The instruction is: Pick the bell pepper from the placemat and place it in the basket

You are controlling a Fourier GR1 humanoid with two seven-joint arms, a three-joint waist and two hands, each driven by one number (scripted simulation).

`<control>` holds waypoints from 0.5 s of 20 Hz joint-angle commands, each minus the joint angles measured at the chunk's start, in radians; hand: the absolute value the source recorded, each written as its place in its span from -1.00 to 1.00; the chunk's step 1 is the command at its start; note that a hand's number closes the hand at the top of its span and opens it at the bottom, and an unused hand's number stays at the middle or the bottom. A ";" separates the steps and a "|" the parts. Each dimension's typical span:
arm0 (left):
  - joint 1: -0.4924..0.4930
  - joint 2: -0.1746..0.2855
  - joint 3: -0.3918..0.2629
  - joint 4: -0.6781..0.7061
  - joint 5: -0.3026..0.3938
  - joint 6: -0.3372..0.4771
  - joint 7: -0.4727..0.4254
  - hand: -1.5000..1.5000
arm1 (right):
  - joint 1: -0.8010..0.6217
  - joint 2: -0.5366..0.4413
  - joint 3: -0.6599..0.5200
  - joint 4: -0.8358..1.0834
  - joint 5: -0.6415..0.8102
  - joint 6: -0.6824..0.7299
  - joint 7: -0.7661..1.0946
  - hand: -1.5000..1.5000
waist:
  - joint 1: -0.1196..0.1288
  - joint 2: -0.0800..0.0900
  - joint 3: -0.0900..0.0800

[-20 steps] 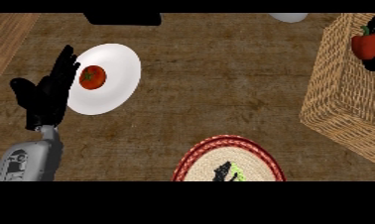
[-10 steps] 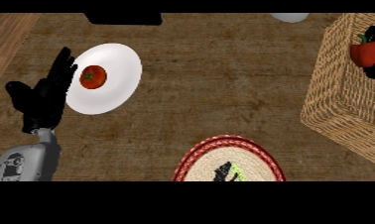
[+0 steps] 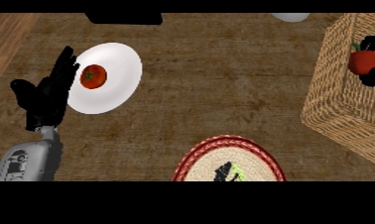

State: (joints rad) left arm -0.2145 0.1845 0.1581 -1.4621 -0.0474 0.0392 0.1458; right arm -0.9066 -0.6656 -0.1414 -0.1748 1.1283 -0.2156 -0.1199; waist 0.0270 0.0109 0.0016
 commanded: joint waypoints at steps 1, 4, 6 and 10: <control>-0.040 0.038 0.037 0.080 0.031 -0.044 -0.035 0.00 | -0.015 -0.013 -0.001 0.021 0.002 0.052 0.049 1.00 | -0.003 0.001 0.000; 0.042 -0.015 -0.017 -0.023 0.004 -0.015 -0.015 0.00 | -0.007 -0.006 -0.031 0.011 -0.028 0.017 0.065 -1.00 | 0.004 -0.001 0.000; 0.026 -0.001 -0.001 -0.007 -0.002 -0.006 -0.019 0.00 | -0.011 -0.004 -0.076 -0.013 -0.077 -0.005 0.034 -1.00 | -0.003 -0.002 0.000; 0.042 -0.018 -0.024 -0.063 -0.016 0.013 0.037 0.00 | -0.008 -0.030 -0.179 -0.039 -0.189 -0.021 -0.058 -1.00 | -0.007 -0.006 0.001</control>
State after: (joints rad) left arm -0.1948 0.1836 0.1499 -1.4949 -0.0481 0.0338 0.1658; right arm -0.9134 -0.6770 -0.2451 -0.1914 1.0213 -0.2298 -0.1199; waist 0.0249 0.0083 0.0022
